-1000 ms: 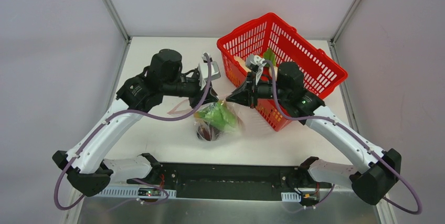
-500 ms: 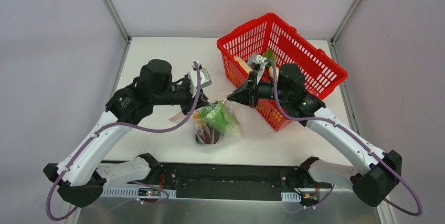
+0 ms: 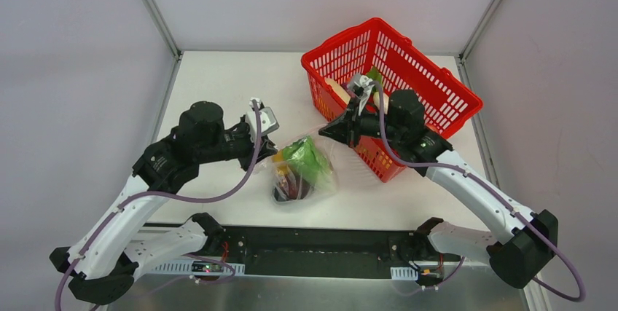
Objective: Place the food in the zip-top bag and seal the zipper
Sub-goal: Zip the zipper food storage bag at the center of the board, then place the zipper food storage bag at the center of the board.
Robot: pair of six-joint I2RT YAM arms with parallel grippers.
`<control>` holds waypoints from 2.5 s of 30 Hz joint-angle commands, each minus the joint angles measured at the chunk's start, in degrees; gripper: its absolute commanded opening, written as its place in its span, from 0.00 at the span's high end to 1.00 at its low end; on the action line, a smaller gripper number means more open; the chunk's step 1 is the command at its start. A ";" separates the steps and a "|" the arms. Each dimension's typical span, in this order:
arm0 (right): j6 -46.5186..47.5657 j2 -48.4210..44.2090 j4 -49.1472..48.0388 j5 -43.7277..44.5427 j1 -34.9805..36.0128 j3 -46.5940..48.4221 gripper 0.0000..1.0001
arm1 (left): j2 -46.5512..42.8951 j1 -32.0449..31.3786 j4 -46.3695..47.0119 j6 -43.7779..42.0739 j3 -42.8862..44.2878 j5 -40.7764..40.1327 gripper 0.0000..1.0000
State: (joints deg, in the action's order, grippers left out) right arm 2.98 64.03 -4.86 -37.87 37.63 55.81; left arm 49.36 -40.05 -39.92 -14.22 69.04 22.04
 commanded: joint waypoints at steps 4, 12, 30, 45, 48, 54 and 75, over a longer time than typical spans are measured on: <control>-0.42 -2.76 -4.18 4.66 -1.48 -0.79 1.00 | -4.74 0.24 -3.77 1.53 -2.04 -4.71 1.00; -0.70 -3.00 -4.72 6.78 -1.83 -1.41 1.00 | -10.21 0.24 -5.85 4.22 -6.11 -11.59 1.00; -1.76 -2.19 -7.09 4.11 -2.12 -1.64 1.00 | -14.02 0.24 -9.24 5.27 -6.35 -21.69 0.84; -1.93 15.98 -0.24 -6.88 -0.75 23.18 1.00 | -24.46 0.24 9.98 15.69 -12.40 -37.47 0.03; -1.31 21.79 3.85 -7.22 -0.41 34.34 1.00 | -25.42 0.24 9.00 16.93 -11.74 -39.53 0.02; 0.26 22.45 7.88 -9.04 1.54 32.75 1.00 | -28.06 0.24 10.43 18.26 -13.66 -42.86 0.02; 3.69 5.39 17.47 -12.36 7.18 2.46 0.46 | -22.38 0.24 7.82 22.23 -15.72 -39.15 0.01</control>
State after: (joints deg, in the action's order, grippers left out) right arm 9.28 72.79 14.98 -49.36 44.86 61.19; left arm 25.58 -40.05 -32.51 4.47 54.17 -19.07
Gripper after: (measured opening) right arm 0.532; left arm 0.989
